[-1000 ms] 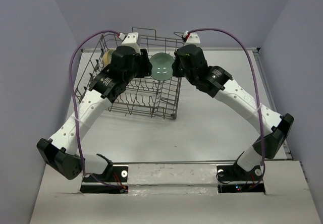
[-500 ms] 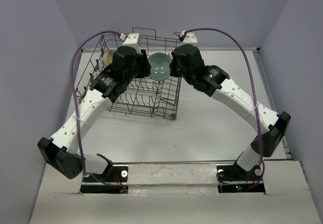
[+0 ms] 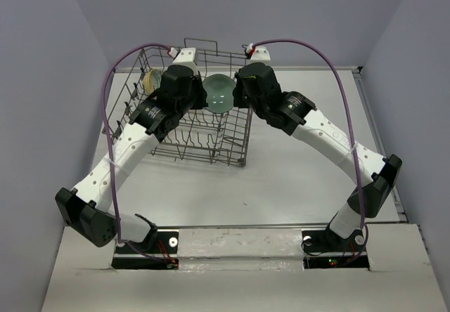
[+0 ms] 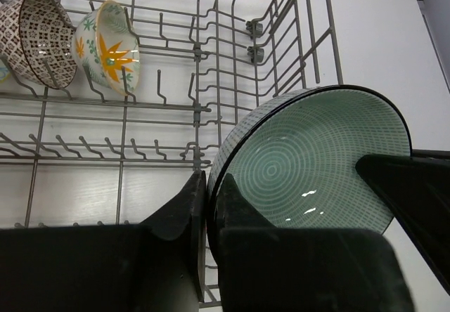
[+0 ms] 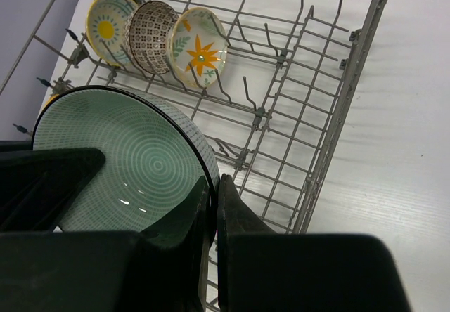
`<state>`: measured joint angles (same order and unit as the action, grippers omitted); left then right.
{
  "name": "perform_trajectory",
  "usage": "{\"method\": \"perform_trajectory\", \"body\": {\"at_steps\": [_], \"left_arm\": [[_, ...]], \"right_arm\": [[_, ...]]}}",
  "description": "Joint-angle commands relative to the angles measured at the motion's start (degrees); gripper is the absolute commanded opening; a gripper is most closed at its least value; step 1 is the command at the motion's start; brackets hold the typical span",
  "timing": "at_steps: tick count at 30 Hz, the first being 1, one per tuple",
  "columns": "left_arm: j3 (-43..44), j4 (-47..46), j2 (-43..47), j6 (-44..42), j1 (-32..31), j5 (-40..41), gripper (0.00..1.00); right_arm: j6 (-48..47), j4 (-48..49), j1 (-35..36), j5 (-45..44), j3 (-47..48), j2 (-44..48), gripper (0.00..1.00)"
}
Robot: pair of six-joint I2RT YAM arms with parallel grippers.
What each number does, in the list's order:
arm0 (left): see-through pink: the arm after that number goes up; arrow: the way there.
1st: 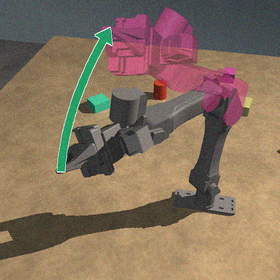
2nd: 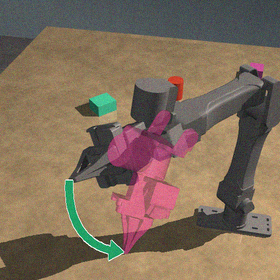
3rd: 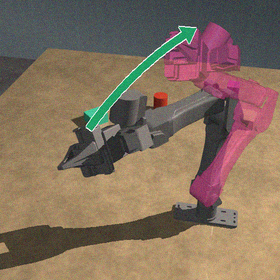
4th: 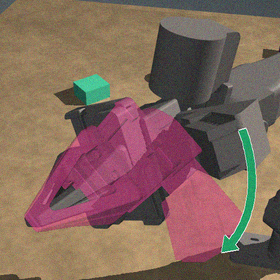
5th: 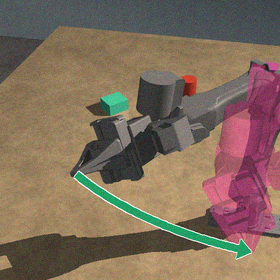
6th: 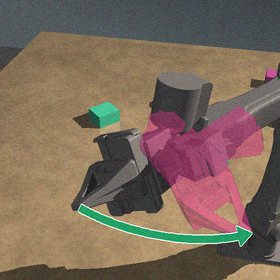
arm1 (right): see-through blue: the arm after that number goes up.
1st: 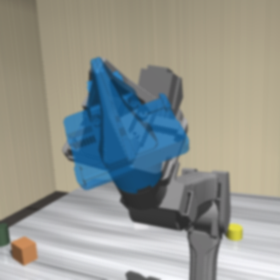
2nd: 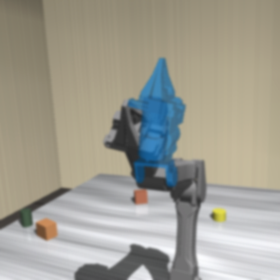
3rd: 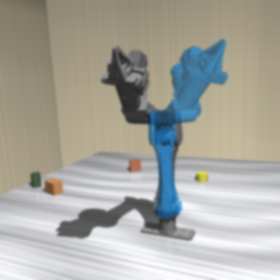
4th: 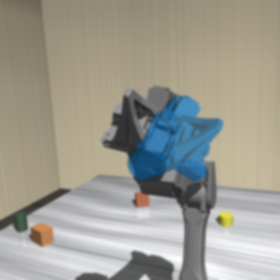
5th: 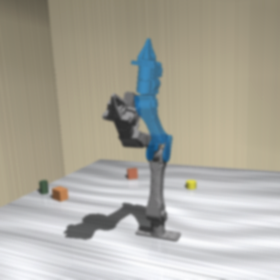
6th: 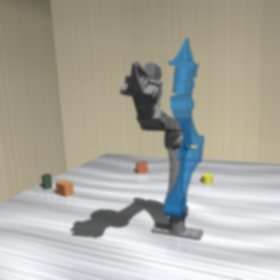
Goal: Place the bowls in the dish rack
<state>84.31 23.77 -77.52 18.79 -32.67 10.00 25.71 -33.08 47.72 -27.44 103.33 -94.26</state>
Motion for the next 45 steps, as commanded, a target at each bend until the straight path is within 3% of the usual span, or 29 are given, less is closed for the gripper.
{"method": "perform_trajectory", "body": {"at_steps": [1,5,9,10,14,20,24,30,36,45], "left_arm": [[0.76,0.22,0.35,-0.86,-0.21,1.6,0.0],[1.82,0.75,-0.18,-1.38,-0.21,3.09,0.0],[3.04,0.84,0.17,-1.56,-0.21,5.9,0.0],[3.4,0.75,0.26,-1.73,-0.21,6.26,0.0],[6.38,1.37,0.35,-2.17,-0.12,8.72,0.0],[12.53,4.44,-0.7,-4.01,-0.03,18.02,0.0],[17.89,8.65,-4.12,-6.91,-0.03,35.37,0.0],[18.17,11.47,-11.94,-12.45,0.49,59.91,0.0],[15.71,9.38,-16.44,-17.28,2.61,66.29,0.0],[2.19,-8.89,-16.09,-37.55,2.96,72.08,0.0]], "right_arm": [[-0.22,4.34,0.44,-2.0,3.28,0.3,0.01],[-0.49,4.25,0.97,-1.39,3.63,-0.22,0.02],[-0.75,3.81,0.97,-1.12,3.99,-0.49,0.29],[-1.01,3.64,0.97,-1.21,4.07,-0.49,0.4],[-1.19,2.76,0.97,-1.83,4.69,-0.23,0.53],[-1.19,0.74,0.97,-4.11,4.52,1.62,0.56],[-1.19,-0.4,0.97,-7.79,1.18,4.95,0.57],[-0.32,-1.99,0.97,-8.42,-2.25,6.45,0.57],[0.47,-2.25,0.97,-8.24,-5.5,8.74,0.57],[0.92,-1.81,0.97,-7.89,-9.11,11.55,0.56]]}}
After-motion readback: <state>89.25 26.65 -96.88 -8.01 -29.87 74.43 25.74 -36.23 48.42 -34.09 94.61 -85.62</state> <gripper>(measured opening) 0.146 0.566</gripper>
